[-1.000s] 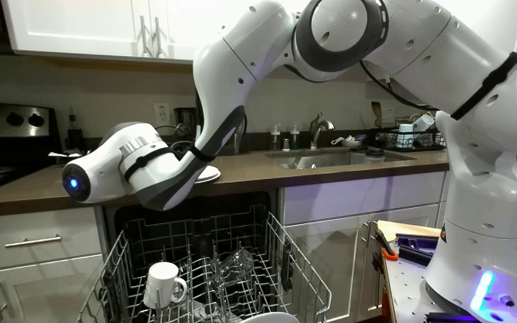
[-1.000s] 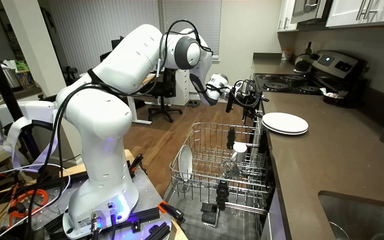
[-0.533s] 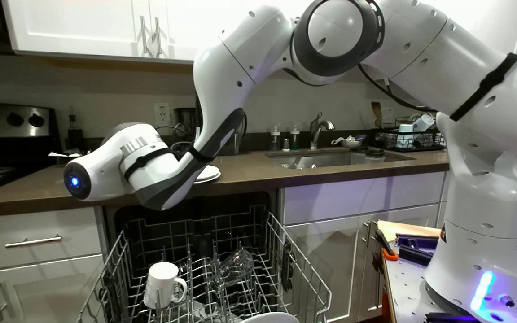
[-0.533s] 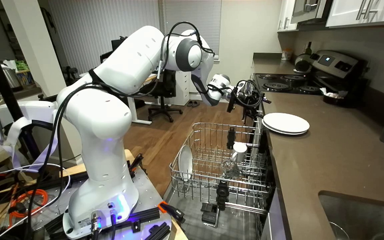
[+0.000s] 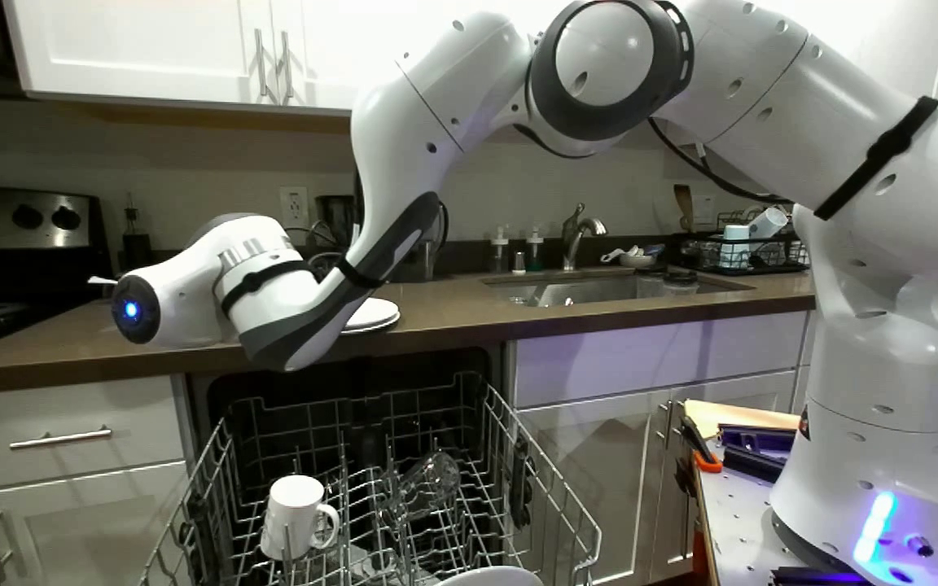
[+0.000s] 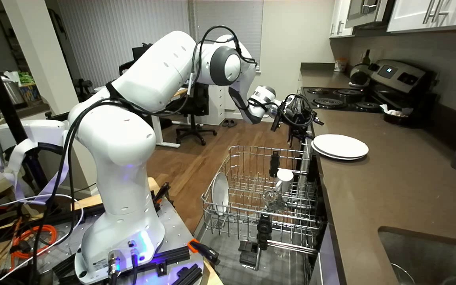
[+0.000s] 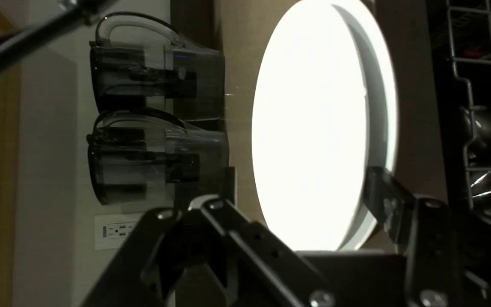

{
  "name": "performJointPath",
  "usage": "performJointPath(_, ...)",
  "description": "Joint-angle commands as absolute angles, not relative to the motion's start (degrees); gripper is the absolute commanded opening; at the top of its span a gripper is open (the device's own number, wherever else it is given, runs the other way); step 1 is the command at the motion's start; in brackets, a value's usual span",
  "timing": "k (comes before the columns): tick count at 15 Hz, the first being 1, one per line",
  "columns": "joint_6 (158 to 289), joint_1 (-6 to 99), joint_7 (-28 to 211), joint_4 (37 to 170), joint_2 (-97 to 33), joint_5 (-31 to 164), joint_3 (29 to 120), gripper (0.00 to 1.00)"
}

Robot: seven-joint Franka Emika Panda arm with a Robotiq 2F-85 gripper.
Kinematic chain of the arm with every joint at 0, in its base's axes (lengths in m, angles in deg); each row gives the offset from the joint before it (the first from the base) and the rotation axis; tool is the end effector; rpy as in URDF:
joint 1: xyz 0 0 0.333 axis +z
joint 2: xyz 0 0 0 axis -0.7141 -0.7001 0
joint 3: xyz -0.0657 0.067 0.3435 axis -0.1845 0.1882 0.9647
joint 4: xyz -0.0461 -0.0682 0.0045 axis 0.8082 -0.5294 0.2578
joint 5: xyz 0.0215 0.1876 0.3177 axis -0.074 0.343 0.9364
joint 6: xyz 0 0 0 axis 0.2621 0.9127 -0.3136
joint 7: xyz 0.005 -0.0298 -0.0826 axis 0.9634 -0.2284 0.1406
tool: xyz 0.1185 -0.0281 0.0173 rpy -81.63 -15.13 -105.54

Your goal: Pick up the plate on top and put it in the kitchen plate holder

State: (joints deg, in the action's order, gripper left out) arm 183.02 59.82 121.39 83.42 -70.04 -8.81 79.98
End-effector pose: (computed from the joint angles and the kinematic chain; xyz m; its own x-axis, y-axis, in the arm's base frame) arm 0.7411 0.0877 0.2393 0.9771 0.2081 -0.0451 0.0912 -0.2177 0.9717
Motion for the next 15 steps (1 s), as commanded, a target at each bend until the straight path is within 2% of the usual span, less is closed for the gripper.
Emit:
performJointPath(1, 186.9, 57.9, 117.1, 82.0, -70.3, -5.9, 81.2, 0.79)
performJointPath(2, 187.5, 57.6, 116.3, 81.8, -70.2, -5.4, 81.2, 0.81)
performJointPath(4, 188.4, 57.4, 115.0, 81.5, -70.0, -4.1, 81.1, 0.76)
performJointPath(5, 188.8, 57.4, 114.5, 81.4, -70.0, -3.4, 81.0, 0.54)
performJointPath(7, 189.2, 57.5, 113.9, 81.4, -69.8, -2.4, 80.8, 0.5)
performJointPath(13, 190.6, 58.0, 113.1, 81.6, -69.7, 0.4, 80.2, 0.1)
performJointPath(15, 191.5, 57.9, 112.8, 81.8, -69.5, 1.4, 80.3, 0.05)
